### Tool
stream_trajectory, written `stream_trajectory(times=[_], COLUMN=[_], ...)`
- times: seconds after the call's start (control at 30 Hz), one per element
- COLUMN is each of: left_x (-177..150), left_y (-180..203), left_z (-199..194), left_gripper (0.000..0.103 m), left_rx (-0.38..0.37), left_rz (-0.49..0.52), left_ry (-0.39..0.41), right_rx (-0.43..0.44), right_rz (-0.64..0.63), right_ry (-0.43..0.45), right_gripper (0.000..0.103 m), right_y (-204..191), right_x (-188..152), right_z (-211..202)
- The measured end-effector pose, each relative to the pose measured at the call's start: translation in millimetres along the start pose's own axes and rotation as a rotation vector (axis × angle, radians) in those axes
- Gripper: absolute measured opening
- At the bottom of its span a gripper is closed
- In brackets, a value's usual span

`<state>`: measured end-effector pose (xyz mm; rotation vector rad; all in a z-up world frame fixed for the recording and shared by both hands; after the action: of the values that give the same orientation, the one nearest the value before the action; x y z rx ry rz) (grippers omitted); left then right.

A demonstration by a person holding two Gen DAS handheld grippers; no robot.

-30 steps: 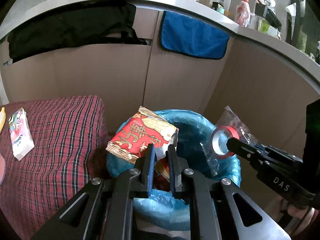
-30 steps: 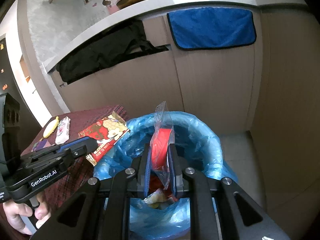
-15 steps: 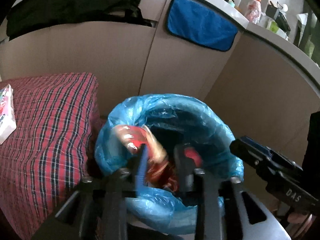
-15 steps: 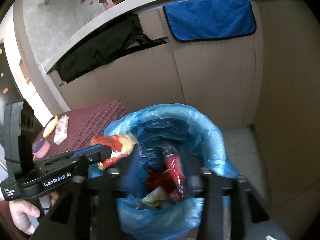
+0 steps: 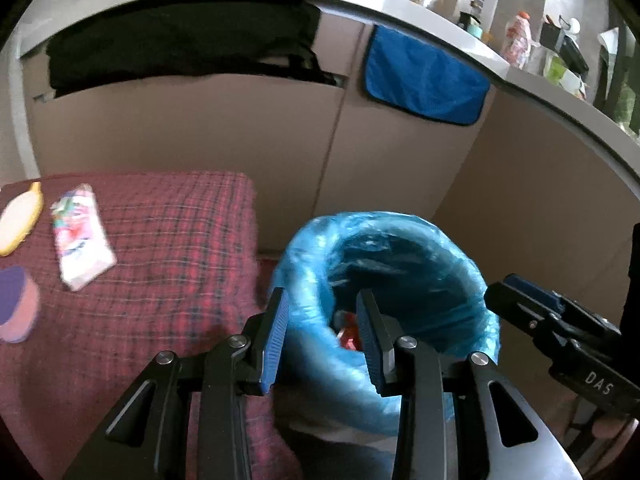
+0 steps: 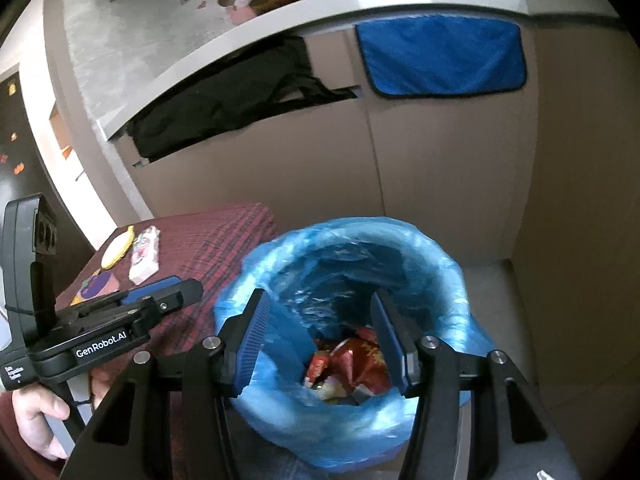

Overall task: Collect trash
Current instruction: 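Move both open grippers back over the remaining trash on the bed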

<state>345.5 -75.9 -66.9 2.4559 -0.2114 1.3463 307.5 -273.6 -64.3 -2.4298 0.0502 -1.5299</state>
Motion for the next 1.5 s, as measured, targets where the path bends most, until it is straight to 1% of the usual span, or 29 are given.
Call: stream_trajectory(times=[0.23,0.37,0.5,0.6,0.67,0.77,0.83,0.87,1.0,1.1,1.23,1.33,1.43,1.5], left_x=[4,5,4,5,6,5,5,4,3,5,10,24,43,57], left_y=[-50,-100,-152,-197,-227,-265,-286,-294,-324,-337,-353,-364,-382,-397], left_z=[-47,-86,-124,-149,-162,-175,-181,-184,-187,-179,-165,-147,-115,-85], left_gripper=[0.036,0.036,0.036,0.036,0.036,0.036,0.036,0.036,0.036,0.036,0.036,0.036,0.036,0.036], left_rx=[0.055,0.103,0.166,0.236,0.269,0.309,0.324,0.325,0.351,0.340,0.292,0.273,0.210,0.155], left_rz=[-0.035,-0.094,-0.123,-0.143,-0.166,-0.188,-0.206,-0.215,-0.248,-0.269,-0.307,-0.318,-0.356,-0.395], left_ry=[0.055,0.100,0.129,0.144,0.144,0.143,0.147,0.150,0.152,0.142,0.119,0.109,0.088,0.062], right_rx=[0.036,0.053,0.108,0.184,0.229,0.262,0.285,0.307,0.343,0.382,0.442,0.441,0.466,0.474], right_rz=[-0.076,-0.116,-0.141,-0.189,-0.234,-0.307,-0.351,-0.365,-0.407,-0.437,-0.487,-0.475,-0.441,-0.449], right_ry=[0.037,0.050,0.054,0.032,0.015,-0.002,-0.031,-0.054,-0.116,-0.140,-0.193,-0.212,-0.233,-0.255], right_gripper=[0.050,0.050,0.050,0.050,0.050,0.050,0.050,0.048,0.048,0.048,0.047,0.047,0.047,0.047], right_y=[-60,-104,-154,-199,-229,-267,-288,-298,-324,-339,-359,-364,-364,-364], right_x=[10,16,20,21,19,15,10,6,-12,-24,-38,-41,-44,-50], right_z=[-3,0,5,15,26,44,60,69,101,115,139,159,181,190])
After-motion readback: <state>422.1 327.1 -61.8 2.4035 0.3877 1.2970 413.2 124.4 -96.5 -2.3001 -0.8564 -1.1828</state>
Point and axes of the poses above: each gripper's, at about its wrist camera, not at the fingertips, and z roughly the way its jaws point, y to its right, x to its top, the point moved 2 cm from there along z, roughly the way its jaws point, and after that the axes turned 12 degrees about y, right-handed, at the moved point
